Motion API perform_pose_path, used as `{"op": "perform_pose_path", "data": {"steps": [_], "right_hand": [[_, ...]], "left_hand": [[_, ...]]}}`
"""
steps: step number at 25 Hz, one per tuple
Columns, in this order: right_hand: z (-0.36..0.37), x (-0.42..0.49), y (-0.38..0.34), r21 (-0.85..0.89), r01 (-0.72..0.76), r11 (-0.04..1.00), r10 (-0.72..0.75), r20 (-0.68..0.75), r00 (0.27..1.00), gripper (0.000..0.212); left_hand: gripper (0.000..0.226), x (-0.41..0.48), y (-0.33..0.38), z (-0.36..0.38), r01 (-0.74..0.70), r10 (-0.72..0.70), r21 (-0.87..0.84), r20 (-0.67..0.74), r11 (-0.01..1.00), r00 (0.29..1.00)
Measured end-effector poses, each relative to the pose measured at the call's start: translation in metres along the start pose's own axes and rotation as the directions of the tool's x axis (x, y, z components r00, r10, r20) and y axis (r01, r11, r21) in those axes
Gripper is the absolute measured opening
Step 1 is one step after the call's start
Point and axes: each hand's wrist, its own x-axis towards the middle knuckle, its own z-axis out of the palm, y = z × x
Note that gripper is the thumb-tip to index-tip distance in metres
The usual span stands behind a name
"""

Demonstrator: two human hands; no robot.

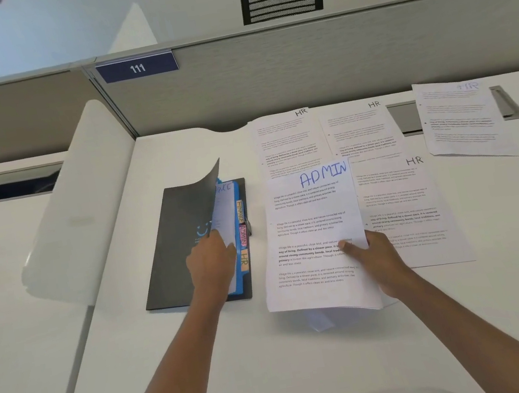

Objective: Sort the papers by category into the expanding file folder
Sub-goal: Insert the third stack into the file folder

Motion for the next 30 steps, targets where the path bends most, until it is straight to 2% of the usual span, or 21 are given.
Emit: {"op": "perform_pose_path", "data": {"steps": [4, 7, 16, 21, 24, 26, 28, 30], "right_hand": [[0.0, -0.001, -0.001, -0.007, 0.009, 1.0, -0.009, 0.004, 1.0, 0.02], [-0.001, -0.002, 0.0, -0.016, 0.008, 1.0, -0.008, 0.006, 1.0, 0.022], [-0.002, -0.004, -0.003, -0.012, -0.001, 1.0, 0.001, 0.002, 1.0, 0.022], [0.0, -0.005, -0.005, -0.022, -0.012, 1.0, 0.012, 0.001, 1.0, 0.023], [0.001, -0.004, -0.009, -0.016, -0.007, 1.0, 0.008, 0.012, 1.0, 0.023], [0.003, -0.004, -0.015, -0.014, -0.005, 1.0, 0.005, 0.02, 1.0, 0.023], [0.007, -0.003, -0.024, -0.018, -0.006, 1.0, 0.007, 0.049, 0.999, 0.023], [0.012, 0.0, -0.038, -0.004, -0.02, 1.0, 0.02, 0.108, 0.994, 0.025]], "left_hand": [[0.077, -0.006, 0.003, 0.003, 0.029, -0.029, -0.019, -0.022, 0.999, 0.999], [0.09, -0.01, 0.004, 0.005, 0.048, -0.048, 0.0, -0.02, 0.999, 0.999], [0.076, -0.013, 0.004, 0.008, 0.059, -0.064, -0.118, -0.037, 0.991, 0.997], [0.081, -0.017, 0.002, 0.011, 0.043, -0.045, -0.023, -0.049, 0.999, 0.998], [0.069, -0.014, -0.002, 0.009, -0.009, 0.009, -0.007, -0.085, 1.0, 0.996], [0.073, -0.009, -0.008, 0.006, -0.068, 0.065, -0.044, -0.067, 0.997, 0.996], [0.088, -0.005, -0.015, 0.0, -0.132, 0.13, -0.124, -0.022, 0.983, 0.991], [0.089, -0.001, -0.023, -0.007, -0.12, 0.132, -0.235, 0.035, 0.965, 0.991]]}}
